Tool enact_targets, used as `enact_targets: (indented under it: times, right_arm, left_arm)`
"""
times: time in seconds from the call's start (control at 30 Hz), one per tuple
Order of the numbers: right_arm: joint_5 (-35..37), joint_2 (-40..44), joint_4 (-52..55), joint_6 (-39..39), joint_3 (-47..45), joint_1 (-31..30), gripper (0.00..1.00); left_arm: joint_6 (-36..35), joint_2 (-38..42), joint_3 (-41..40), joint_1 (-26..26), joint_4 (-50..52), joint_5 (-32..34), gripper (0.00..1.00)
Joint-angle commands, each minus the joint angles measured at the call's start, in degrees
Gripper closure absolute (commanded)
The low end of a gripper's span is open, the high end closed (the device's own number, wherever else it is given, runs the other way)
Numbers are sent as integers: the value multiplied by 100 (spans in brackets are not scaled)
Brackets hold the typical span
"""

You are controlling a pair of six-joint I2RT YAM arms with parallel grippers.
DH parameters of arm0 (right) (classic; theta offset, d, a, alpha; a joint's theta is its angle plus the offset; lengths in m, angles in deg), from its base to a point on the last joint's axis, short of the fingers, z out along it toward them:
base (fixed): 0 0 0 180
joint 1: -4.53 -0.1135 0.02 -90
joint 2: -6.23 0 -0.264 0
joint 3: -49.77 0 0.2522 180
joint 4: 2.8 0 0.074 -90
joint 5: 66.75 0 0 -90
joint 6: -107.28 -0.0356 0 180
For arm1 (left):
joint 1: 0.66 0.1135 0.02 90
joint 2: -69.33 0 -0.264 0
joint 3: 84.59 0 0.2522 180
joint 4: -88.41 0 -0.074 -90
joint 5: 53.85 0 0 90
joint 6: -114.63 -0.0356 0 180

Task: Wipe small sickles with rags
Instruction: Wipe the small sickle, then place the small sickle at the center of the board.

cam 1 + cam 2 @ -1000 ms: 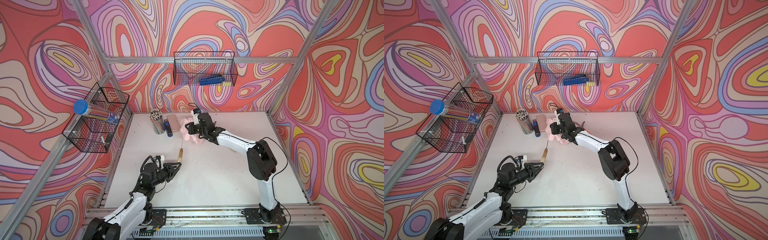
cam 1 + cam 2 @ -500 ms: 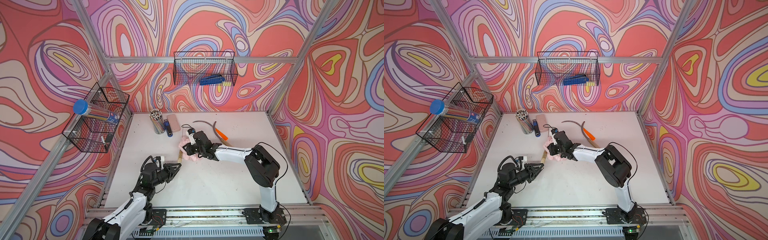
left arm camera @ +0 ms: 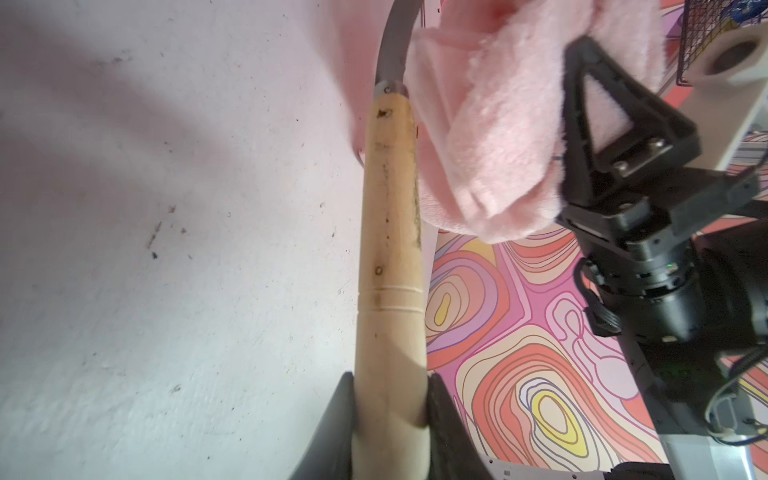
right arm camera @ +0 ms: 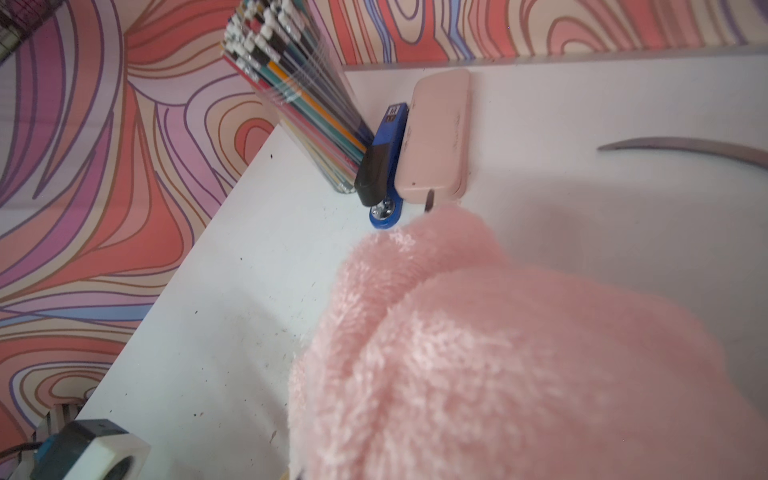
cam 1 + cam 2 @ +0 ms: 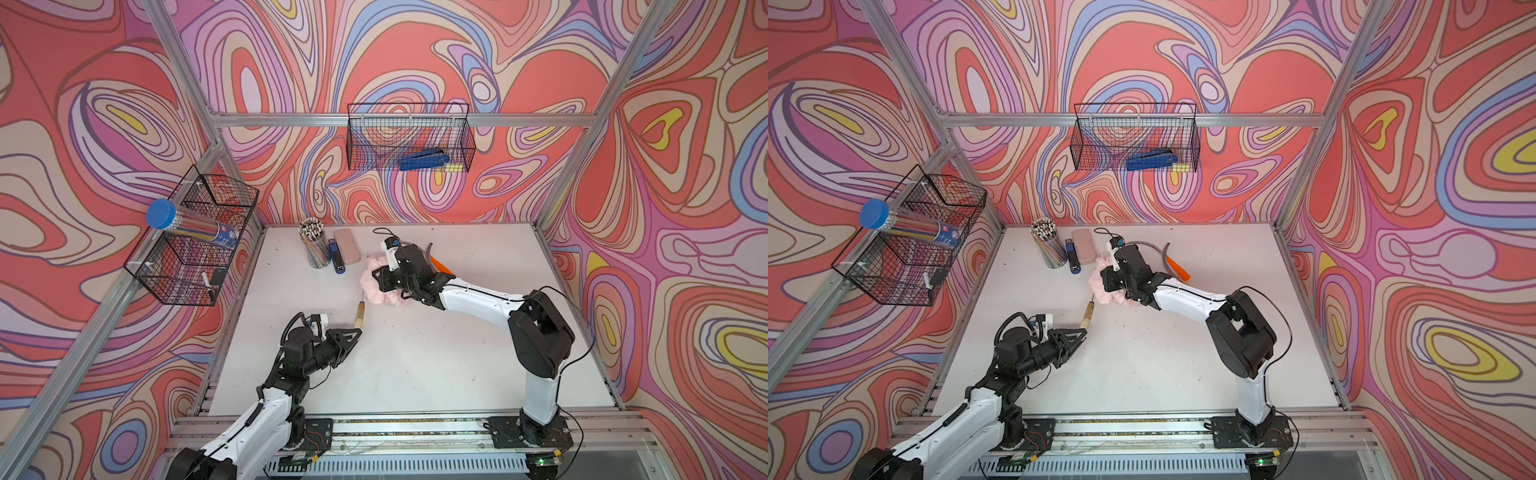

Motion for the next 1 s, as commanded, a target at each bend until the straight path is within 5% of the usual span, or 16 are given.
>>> enact_targets:
  times: [0.0, 0.2, 0.37, 0.57, 0.83, 0.97]
  right_arm:
    - [369, 636, 155, 264, 107, 18, 100]
    - [996, 2067, 142, 452, -795, 22, 100]
    - [1780, 3539, 247, 575, -1897, 21, 100]
    - [3400, 5251, 945, 205, -2937, 38, 100]
    - [4526, 6979, 1599, -443, -4199, 70, 100]
    - [5227, 7549, 1941, -722, -4711, 73, 100]
  left_arm:
    - [-149, 44, 208, 35, 130, 66, 100]
    - [-686, 113, 568, 42, 1201, 438, 100]
    - [-1589, 621, 1259, 27, 2995, 1729, 100]
    - [-2552, 1045, 1662, -148, 3432, 2887, 100]
    - [-3300, -712, 2867, -2145, 3745, 5496, 100]
    - [-3346, -1476, 3162, -2466, 3790, 6434, 100]
